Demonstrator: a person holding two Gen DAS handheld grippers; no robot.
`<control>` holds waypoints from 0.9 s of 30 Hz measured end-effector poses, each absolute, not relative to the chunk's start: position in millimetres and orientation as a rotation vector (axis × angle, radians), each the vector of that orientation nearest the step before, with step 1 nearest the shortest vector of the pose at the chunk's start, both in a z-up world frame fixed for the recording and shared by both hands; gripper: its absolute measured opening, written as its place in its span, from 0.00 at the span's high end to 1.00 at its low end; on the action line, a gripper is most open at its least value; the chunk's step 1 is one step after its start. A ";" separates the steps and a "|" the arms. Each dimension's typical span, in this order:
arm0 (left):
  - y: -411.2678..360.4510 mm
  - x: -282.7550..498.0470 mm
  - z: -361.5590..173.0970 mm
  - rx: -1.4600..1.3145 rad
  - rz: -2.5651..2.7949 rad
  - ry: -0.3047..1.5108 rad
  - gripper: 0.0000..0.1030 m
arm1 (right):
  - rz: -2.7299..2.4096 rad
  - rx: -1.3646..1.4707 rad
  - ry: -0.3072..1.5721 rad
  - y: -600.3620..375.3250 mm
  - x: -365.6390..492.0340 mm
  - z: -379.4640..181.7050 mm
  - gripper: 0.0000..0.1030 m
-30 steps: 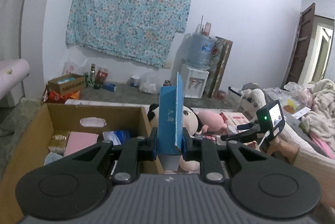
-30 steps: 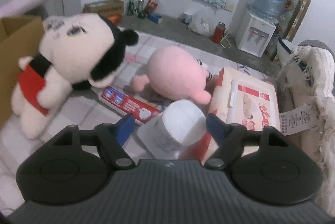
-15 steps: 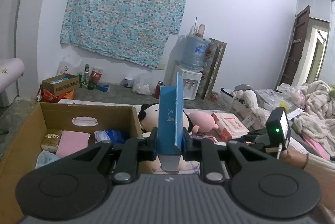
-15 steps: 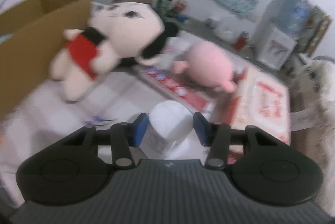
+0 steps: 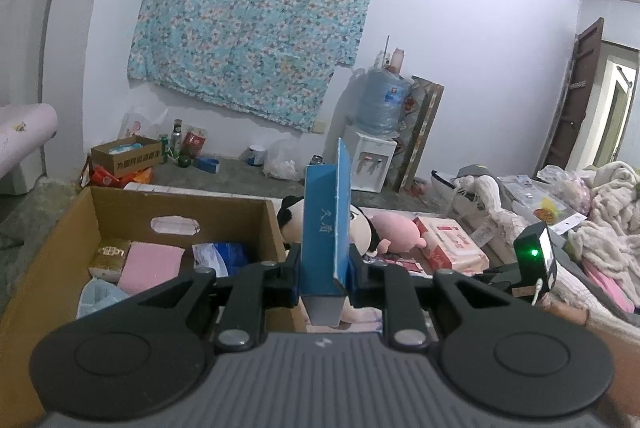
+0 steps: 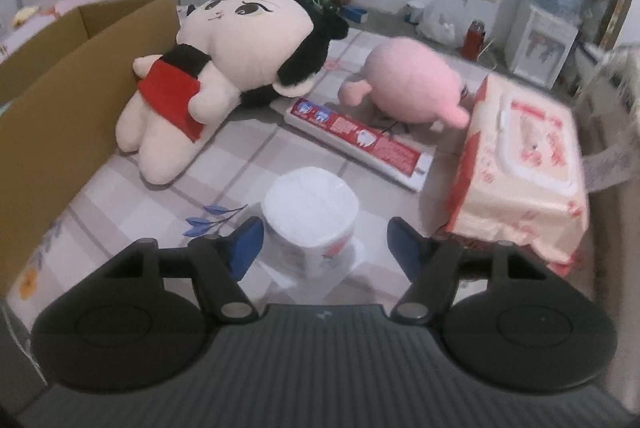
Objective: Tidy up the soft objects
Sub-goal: 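Grasp the white paper roll beside the wipes pack with the right gripper, then carry blue card with left gripper to the box while right gripper carries white roll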
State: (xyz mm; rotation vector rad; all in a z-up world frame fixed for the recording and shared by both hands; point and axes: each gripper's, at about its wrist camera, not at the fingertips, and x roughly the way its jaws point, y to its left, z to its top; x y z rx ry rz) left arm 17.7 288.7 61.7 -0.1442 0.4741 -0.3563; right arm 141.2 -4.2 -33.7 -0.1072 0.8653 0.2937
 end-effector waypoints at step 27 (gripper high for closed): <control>347.7 4.2 52.0 -0.180 -0.217 0.521 0.79 | 0.332 0.036 0.693 24.6 81.7 33.0 0.52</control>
